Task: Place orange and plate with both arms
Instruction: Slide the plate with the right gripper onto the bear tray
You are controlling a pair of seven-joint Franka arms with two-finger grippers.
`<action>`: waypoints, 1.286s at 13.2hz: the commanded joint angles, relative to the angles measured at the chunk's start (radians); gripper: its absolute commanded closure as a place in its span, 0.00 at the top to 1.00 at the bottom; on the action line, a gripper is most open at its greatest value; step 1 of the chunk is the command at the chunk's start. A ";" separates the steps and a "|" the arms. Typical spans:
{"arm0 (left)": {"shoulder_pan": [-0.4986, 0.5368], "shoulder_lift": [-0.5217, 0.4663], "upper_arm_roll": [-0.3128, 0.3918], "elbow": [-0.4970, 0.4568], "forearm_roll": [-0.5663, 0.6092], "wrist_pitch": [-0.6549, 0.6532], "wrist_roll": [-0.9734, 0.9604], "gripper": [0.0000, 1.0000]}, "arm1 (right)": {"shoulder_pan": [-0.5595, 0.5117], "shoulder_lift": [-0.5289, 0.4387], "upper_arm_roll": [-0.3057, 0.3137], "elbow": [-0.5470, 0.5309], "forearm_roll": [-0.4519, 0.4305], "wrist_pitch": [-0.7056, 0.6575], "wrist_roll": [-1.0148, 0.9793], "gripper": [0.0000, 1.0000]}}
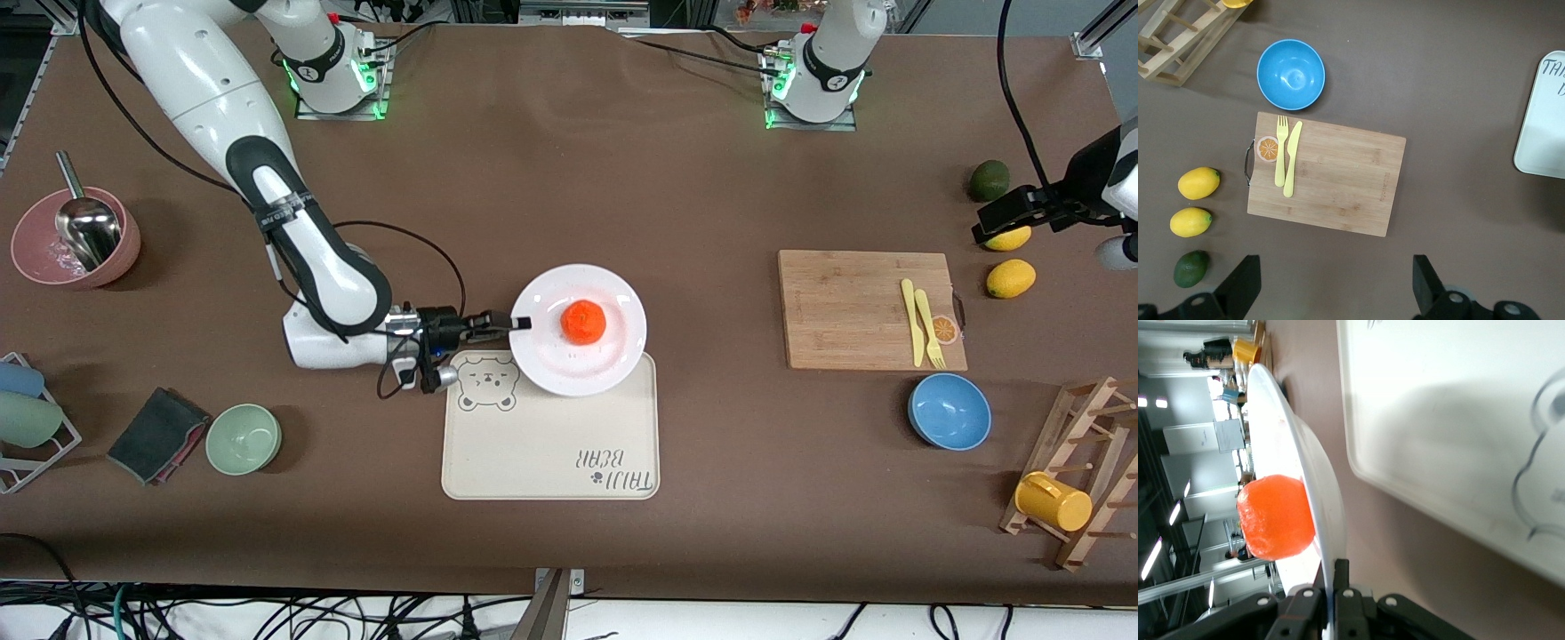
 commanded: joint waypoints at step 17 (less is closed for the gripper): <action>-0.003 0.001 0.009 0.017 -0.005 -0.026 0.005 1.00 | 0.064 0.155 -0.047 0.235 -0.185 0.186 0.131 1.00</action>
